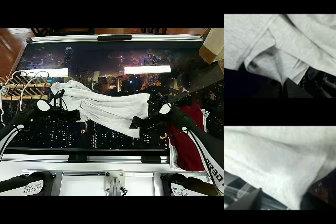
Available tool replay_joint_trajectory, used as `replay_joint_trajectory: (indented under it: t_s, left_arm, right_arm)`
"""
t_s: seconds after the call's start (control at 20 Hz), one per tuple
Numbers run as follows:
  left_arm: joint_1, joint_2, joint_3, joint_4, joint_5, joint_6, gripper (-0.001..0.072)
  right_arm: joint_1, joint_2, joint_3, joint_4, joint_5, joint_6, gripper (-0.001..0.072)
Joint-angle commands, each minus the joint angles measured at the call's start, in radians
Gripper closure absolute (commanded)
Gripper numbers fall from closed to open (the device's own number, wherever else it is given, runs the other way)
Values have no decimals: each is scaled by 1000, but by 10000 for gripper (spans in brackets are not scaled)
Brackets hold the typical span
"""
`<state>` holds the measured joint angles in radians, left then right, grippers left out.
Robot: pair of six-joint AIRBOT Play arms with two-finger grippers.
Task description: Fold the shirts.
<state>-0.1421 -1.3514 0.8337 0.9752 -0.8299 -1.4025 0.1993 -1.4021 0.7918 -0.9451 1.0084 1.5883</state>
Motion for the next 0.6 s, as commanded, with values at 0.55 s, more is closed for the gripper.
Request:
replay_joint_trajectory:
  t_s: [0.55]
  left_arm:
    - [92, 525, 937, 582, -187, -120, 670]
  right_arm:
    - [-126, 635, 701, -304, -168, -88, 639]
